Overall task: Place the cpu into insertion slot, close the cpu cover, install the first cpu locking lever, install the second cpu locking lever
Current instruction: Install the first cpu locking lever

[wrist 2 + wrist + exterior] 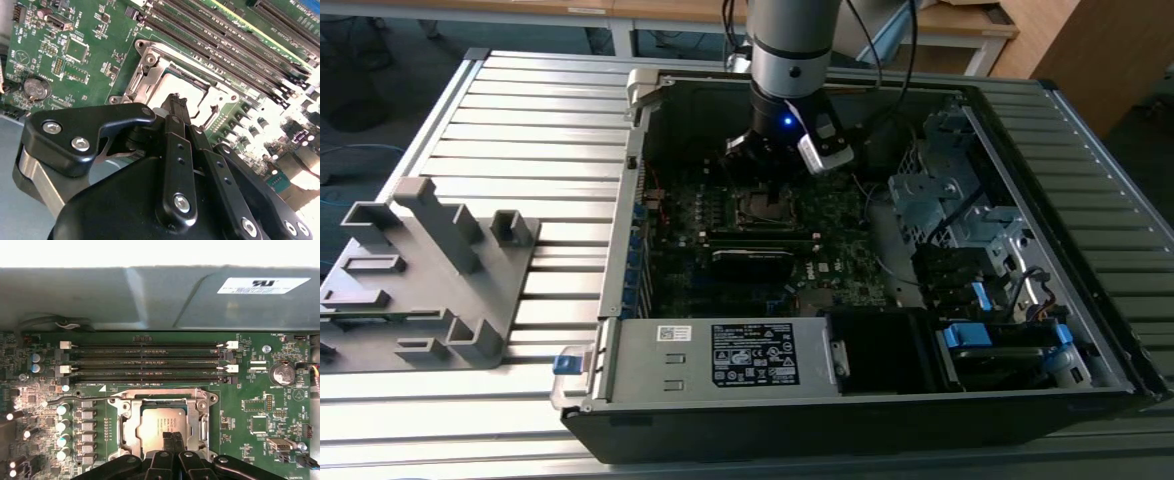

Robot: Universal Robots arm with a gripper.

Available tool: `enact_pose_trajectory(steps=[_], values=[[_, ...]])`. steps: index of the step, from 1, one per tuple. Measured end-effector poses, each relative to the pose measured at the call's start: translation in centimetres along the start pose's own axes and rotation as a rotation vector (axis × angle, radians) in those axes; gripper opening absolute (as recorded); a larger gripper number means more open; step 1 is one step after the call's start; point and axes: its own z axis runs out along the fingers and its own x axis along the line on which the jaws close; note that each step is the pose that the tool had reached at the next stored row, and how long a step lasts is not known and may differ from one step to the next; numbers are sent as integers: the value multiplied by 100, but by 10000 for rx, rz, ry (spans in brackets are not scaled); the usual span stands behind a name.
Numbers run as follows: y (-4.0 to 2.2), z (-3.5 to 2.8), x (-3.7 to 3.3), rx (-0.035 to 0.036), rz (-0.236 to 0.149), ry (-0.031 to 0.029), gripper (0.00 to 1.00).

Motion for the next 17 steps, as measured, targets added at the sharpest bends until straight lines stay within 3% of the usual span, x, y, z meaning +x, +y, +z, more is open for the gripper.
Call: enact_pose_trajectory(steps=[4,10,17], values=[[0,-128,-4,1,0,14,11],[0,-268,-8,2,0,20,11],[0,-290,-9,-1,0,19,11]])
